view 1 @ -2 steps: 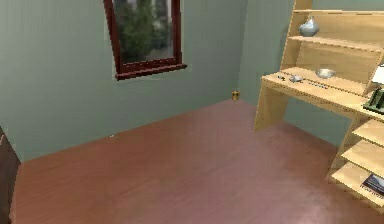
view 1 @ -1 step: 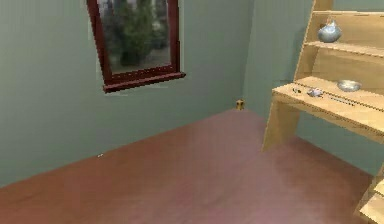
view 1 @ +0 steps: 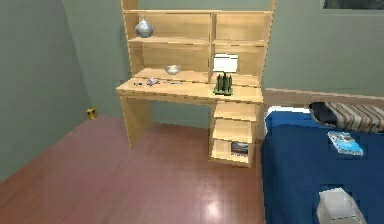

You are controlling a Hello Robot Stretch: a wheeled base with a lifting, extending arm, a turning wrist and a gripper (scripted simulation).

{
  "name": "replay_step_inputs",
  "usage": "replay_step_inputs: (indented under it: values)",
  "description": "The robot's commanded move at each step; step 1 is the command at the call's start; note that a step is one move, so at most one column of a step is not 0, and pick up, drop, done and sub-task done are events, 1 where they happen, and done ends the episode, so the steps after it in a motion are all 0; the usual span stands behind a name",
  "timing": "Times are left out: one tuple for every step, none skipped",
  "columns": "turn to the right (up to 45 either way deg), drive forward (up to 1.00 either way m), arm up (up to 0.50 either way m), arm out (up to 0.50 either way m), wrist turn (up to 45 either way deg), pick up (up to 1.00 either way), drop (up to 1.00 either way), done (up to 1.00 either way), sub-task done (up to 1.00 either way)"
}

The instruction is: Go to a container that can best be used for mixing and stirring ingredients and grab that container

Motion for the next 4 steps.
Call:
replay_step_inputs:
  values:
    - [9.0,0.00,0.00,0.00,0.0,0.00,0.00,0.00,0.00]
    - [0.0,1.00,0.00,0.00,0.0,0.00,0.00,0.00,0.00]
    - [9.0,0.00,0.00,0.00,0.0,0.00,0.00,0.00,0.00]
    - [0.0,0.25,0.00,0.00,0.0,0.00,0.00,0.00,0.00]
